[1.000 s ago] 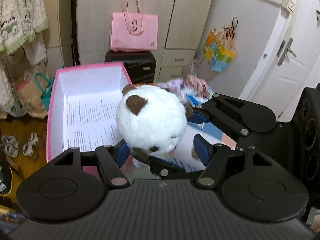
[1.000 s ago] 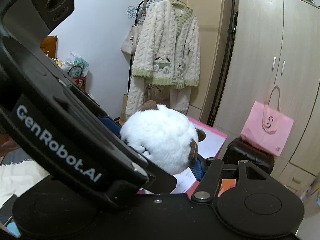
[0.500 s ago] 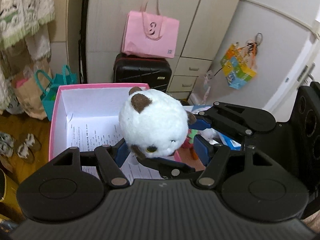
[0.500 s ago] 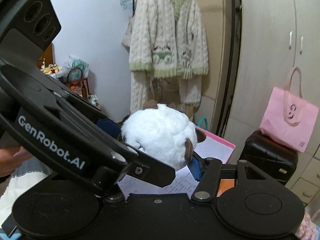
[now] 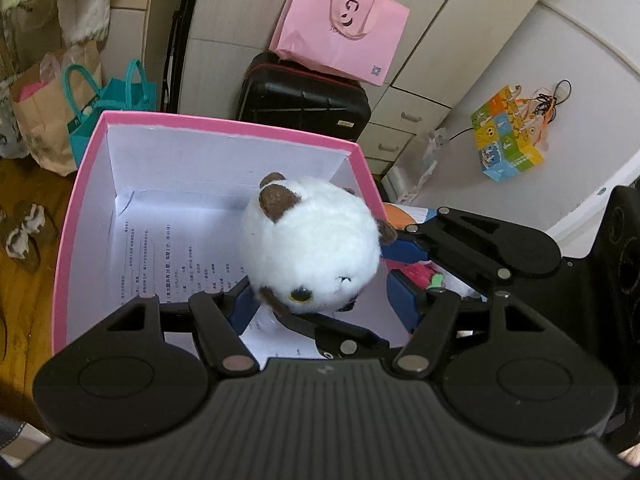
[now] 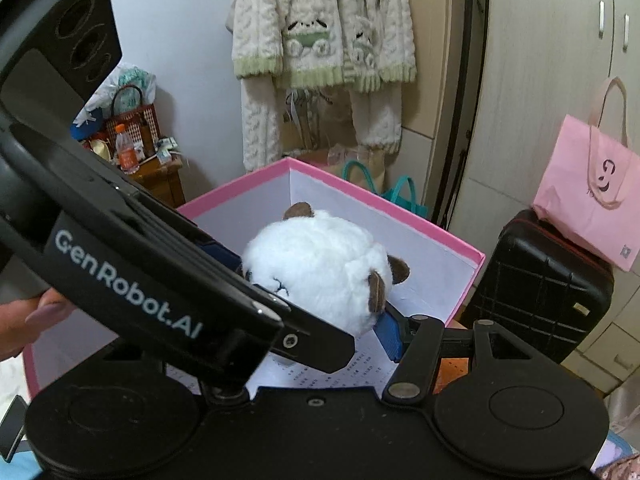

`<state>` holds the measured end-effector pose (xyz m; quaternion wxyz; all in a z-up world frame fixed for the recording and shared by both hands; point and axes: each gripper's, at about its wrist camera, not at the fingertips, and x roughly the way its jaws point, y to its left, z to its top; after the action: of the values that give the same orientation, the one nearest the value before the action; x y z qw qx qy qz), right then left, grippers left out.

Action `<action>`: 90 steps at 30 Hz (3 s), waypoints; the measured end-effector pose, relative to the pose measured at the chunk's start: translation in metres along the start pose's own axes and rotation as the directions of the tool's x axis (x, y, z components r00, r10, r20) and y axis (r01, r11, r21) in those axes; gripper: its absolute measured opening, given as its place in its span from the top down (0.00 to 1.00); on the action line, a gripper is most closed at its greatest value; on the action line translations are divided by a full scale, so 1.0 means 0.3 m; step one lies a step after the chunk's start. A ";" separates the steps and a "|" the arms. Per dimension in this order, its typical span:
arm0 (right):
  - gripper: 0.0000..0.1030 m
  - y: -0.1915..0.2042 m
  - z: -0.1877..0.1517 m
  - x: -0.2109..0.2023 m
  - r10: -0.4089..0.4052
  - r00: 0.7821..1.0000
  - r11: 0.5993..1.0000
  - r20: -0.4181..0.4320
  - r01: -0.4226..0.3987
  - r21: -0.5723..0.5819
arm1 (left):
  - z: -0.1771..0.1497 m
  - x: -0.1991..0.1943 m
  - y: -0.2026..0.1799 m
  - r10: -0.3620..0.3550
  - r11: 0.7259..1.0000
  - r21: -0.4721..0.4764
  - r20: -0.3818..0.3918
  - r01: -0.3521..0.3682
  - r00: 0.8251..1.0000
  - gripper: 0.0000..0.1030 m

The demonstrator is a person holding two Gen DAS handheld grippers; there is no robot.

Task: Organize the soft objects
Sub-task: 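Open both grippers to drop the plush into the pink box, then grasp the green sponge with the left gripper while the right grasps the white wipes pack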

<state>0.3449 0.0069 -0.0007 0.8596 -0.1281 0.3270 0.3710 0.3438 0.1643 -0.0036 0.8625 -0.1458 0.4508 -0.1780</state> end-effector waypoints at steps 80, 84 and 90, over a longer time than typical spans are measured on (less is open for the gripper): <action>0.35 -0.172 -0.754 -0.696 -0.139 0.990 0.960 0.024 0.129 0.247 | -0.654 -0.007 -0.682 -0.024 0.837 0.544 -0.070 0.058 0.997 0.28; 0.35 -0.221 -0.781 -0.644 -0.141 0.988 0.954 0.055 0.121 0.275 | -0.663 0.072 -0.666 -0.028 0.839 0.541 -0.054 0.053 0.998 0.28; 0.35 -0.266 -0.792 -0.547 -0.163 0.986 0.957 0.038 0.148 0.250 | -0.686 0.140 -0.663 -0.116 0.857 0.497 -0.073 0.137 0.991 0.28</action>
<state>0.2078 -0.2491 -0.0736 0.9045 -0.0350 0.3343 0.2624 0.1605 -0.0507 -0.0656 0.8479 0.0573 0.3959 -0.3478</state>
